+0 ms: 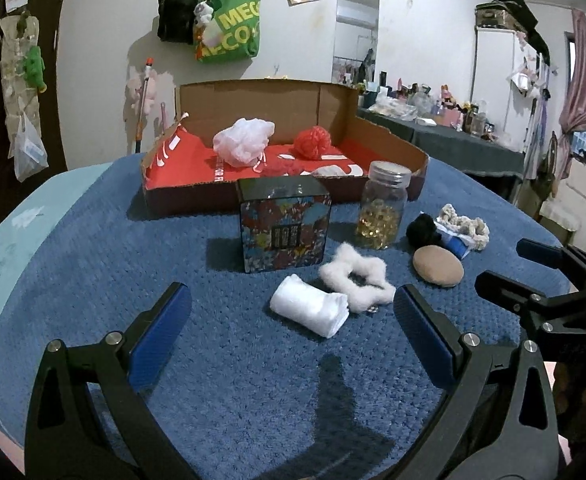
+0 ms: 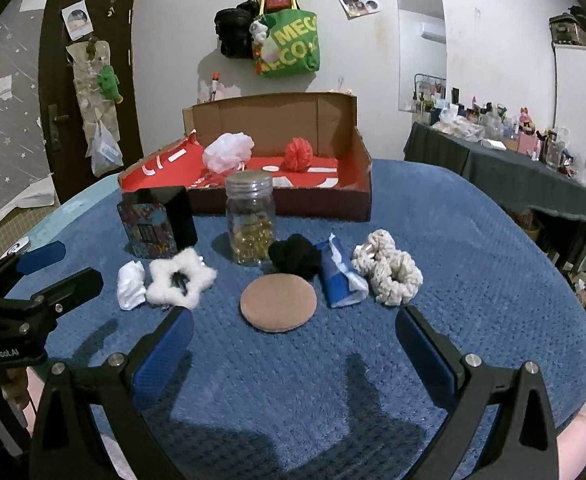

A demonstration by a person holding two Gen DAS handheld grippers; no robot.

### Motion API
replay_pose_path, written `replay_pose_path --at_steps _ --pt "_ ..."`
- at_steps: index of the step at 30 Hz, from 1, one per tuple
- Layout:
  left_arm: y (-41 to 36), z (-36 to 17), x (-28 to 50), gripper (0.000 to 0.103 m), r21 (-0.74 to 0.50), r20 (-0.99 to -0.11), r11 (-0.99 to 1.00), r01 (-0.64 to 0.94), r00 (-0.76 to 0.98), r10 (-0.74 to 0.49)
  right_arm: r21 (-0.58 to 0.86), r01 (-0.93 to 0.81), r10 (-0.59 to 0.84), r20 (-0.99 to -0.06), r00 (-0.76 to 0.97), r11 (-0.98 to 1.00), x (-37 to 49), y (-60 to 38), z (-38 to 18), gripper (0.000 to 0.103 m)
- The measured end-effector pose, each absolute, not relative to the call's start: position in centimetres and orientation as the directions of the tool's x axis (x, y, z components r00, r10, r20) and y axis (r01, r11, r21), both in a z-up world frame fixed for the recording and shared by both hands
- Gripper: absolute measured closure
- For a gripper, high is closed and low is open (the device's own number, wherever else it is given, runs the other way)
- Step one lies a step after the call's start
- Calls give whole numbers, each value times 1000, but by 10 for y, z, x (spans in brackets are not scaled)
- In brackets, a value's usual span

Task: Organize soft objects
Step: 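Withdraw both open tools from the box toward the items on the bed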

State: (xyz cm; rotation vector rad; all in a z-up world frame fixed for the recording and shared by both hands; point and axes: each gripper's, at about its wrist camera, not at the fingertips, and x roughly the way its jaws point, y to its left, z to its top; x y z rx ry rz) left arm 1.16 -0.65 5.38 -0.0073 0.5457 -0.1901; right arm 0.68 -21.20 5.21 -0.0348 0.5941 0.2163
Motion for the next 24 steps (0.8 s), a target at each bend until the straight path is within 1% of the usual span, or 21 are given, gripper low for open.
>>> replay_pose_path --at_steps 14,16,19,21,23,24 --pt "-10 40 32 0 -23 -583 978 208 791 -183 35 -235 210 -591 779 971 29 -206 35 0" --pt "-9 37 38 1 -12 -602 977 212 779 -176 40 -239 215 -595 774 970 33 -205 33 1" --pt "-9 34 46 1 -1 -629 974 225 758 -175 35 -244 215 -607 765 969 40 -202 30 7" --pt "-10 32 51 3 7 -640 972 236 748 -177 36 -245 214 -618 757 969 45 -201 27 10" --pt "-12 30 55 7 16 -654 968 252 735 -180 36 -245 213 -625 751 969 49 -200 25 12" --pt "-12 29 57 10 22 -661 965 260 729 -181 36 -245 213 -629 748 969 51 -199 24 15"
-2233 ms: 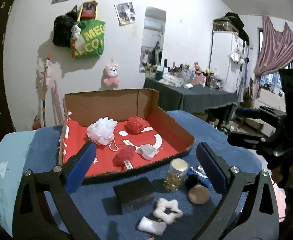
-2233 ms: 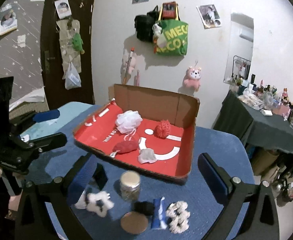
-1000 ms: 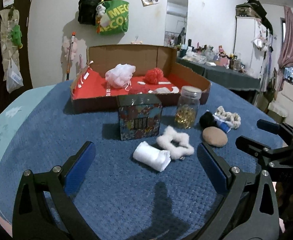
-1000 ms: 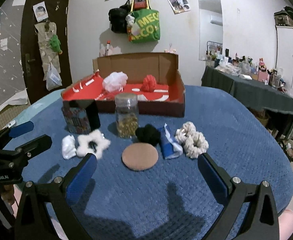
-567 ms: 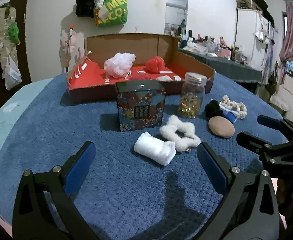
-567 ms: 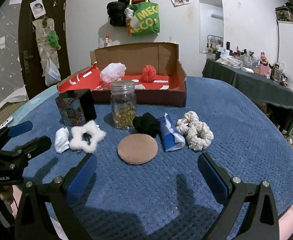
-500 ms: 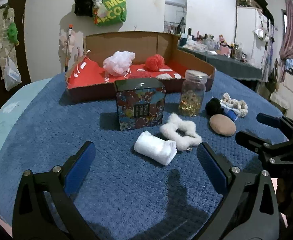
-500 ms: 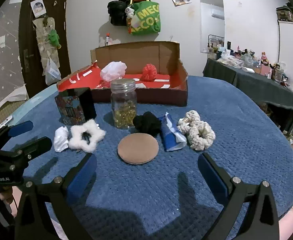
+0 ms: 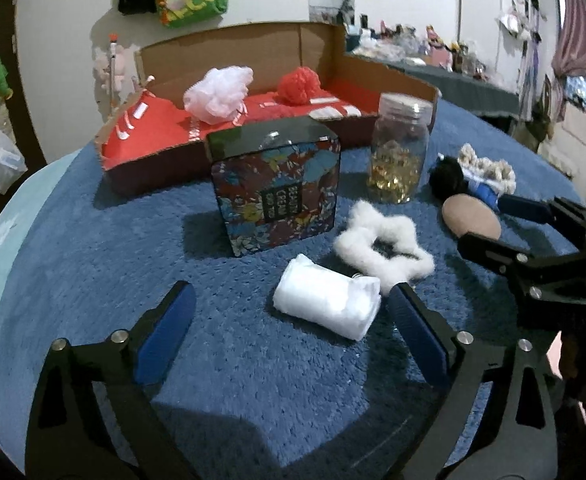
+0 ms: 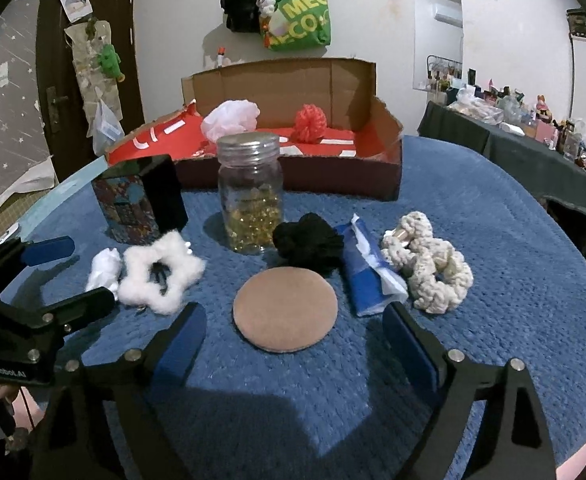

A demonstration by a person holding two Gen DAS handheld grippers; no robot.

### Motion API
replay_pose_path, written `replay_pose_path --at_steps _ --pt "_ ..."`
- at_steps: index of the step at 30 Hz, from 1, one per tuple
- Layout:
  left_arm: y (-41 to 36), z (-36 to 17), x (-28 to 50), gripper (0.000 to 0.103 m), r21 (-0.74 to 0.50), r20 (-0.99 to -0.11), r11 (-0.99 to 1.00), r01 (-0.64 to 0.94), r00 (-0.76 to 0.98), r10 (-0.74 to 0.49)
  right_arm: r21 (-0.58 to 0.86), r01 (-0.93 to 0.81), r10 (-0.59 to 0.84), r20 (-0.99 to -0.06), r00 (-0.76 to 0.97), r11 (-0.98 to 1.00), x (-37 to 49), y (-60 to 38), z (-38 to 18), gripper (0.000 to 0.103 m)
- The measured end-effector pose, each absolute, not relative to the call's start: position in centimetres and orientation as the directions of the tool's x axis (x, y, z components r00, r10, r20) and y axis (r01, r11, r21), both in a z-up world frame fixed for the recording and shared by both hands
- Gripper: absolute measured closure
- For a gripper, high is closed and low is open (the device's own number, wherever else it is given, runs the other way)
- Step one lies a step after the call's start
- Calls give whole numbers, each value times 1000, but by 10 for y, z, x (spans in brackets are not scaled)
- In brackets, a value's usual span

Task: Organize soft objects
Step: 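Withdraw both open tools from the box toward the items on the bed, then grasp the white rolled sock with the left tool while the right tool grasps the tan round sponge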

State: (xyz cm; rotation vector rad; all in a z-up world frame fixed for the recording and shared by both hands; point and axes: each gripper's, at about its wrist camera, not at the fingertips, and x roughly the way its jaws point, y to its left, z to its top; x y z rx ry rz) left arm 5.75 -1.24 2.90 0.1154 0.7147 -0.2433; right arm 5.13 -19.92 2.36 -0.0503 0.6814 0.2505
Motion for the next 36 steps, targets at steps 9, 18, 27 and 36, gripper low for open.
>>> replay_pose_path --at_steps 9,18,27,36 --pt "-18 24 68 59 -24 -687 944 330 680 -255 15 -248 200 -638 744 969 60 -193 19 41" --pt "-21 29 59 64 -62 -672 933 355 676 -302 17 -293 242 -610 755 956 45 -190 27 51" --pt "-19 31 52 64 -59 -669 935 351 681 -298 16 -295 244 -607 757 955 39 -191 31 51" --pt "1 39 56 64 -41 -679 947 318 686 -260 -29 -267 194 -612 767 963 41 -206 38 51"
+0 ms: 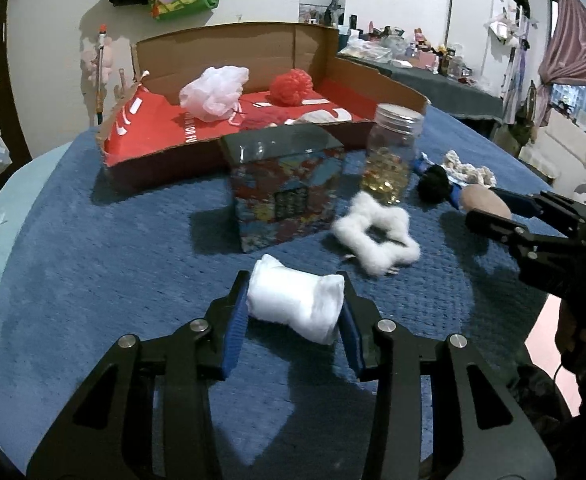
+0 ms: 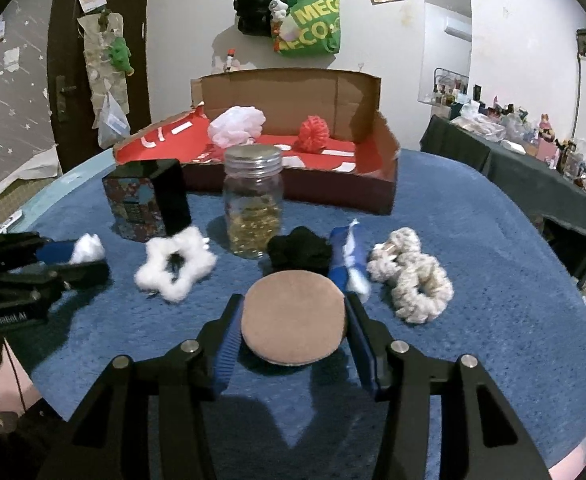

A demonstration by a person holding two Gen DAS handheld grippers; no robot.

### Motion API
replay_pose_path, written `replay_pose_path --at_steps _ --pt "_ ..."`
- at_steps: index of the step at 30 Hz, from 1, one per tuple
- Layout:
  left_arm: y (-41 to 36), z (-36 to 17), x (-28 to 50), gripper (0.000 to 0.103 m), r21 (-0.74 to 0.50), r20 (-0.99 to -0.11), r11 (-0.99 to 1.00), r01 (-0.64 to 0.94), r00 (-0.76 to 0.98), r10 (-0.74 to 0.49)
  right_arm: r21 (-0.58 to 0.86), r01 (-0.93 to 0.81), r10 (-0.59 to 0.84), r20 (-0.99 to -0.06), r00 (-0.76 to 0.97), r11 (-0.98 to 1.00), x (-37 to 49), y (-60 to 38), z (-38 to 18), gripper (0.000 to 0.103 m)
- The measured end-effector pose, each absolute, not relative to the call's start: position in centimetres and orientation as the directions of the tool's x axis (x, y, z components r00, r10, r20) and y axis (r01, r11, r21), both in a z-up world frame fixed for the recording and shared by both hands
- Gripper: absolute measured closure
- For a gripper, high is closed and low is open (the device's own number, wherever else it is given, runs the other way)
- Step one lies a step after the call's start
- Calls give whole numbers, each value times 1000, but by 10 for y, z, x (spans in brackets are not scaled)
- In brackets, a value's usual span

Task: Organize soft objects
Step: 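Grasp the white rolled sock with the left tool while the right tool grasps the tan round sponge, then carry the white sock and tan sponge with both tools over the box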

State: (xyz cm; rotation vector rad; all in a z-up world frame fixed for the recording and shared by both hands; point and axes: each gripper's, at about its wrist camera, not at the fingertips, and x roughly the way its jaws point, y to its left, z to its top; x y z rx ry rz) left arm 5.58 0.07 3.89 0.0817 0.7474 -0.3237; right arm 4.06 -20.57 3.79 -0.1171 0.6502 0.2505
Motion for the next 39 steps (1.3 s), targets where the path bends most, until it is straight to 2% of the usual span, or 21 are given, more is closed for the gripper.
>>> replay_pose_path --at_steps 18,31,39 --pt "40 49 114 64 -9 -751 950 313 625 -213 -212 -277 84 -633 770 937 86 -210 56 51" --pt "44 51 133 64 24 -793 927 375 572 -211 -223 -315 89 -670 737 922 119 -209 64 51" --pt "54 52 141 64 51 -800 931 362 573 -179 -214 -321 93 -683 724 923 129 -209 64 51"
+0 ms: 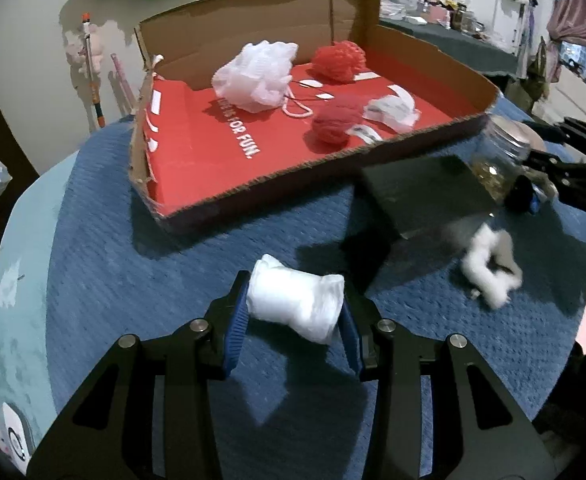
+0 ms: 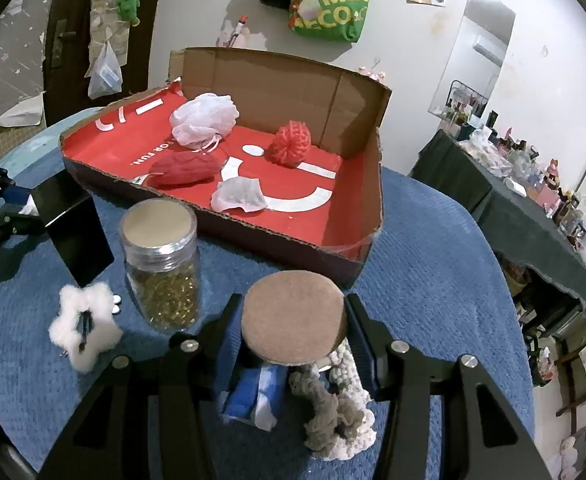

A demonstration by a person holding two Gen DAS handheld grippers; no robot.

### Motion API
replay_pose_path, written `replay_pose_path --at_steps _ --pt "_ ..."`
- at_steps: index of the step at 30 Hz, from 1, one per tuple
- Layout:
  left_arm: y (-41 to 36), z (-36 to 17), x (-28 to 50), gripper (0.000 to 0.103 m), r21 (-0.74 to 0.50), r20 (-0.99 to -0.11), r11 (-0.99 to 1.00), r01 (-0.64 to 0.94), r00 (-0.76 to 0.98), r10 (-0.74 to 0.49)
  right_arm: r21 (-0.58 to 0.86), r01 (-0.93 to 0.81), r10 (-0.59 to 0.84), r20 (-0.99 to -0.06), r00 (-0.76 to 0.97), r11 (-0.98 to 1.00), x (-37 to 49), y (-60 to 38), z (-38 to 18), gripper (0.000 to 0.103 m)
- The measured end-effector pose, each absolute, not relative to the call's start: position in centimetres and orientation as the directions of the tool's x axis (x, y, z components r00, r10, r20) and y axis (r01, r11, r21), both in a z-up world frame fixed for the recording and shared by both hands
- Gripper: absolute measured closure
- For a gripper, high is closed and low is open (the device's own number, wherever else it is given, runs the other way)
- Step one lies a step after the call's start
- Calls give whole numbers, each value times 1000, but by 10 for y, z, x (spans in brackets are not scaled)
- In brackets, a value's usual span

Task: Organize soft objects
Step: 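Carry the white sock and tan sponge with both tools over the box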

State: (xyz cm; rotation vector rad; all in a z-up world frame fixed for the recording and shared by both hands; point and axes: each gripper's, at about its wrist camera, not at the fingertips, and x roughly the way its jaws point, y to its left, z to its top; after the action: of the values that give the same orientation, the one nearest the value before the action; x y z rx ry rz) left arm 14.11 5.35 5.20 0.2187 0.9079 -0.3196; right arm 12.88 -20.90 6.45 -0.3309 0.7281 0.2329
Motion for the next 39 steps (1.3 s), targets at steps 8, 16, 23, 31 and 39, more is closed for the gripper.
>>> replay_pose_path --at_steps 8,16,23,31,39 --pt "58 61 156 64 72 -788 929 363 592 -170 -214 -318 92 -682 725 923 133 -209 71 51" --pt "56 78 170 64 64 -781 912 405 589 -207 -202 -352 125 -685 718 914 146 -205 87 51" --pt "51 92 193 64 14 -776 894 448 568 -272 -126 -399 198 -710 676 909 174 -202 98 51" --pt "36 88 236 64 -40 -809 867 497 494 -320 -92 -452 212 -789 577 887 224 -191 94 51" --pt "26 73 268 64 -18 -860 853 522 427 -280 -176 -506 126 -853 506 844 259 -177 79 50"
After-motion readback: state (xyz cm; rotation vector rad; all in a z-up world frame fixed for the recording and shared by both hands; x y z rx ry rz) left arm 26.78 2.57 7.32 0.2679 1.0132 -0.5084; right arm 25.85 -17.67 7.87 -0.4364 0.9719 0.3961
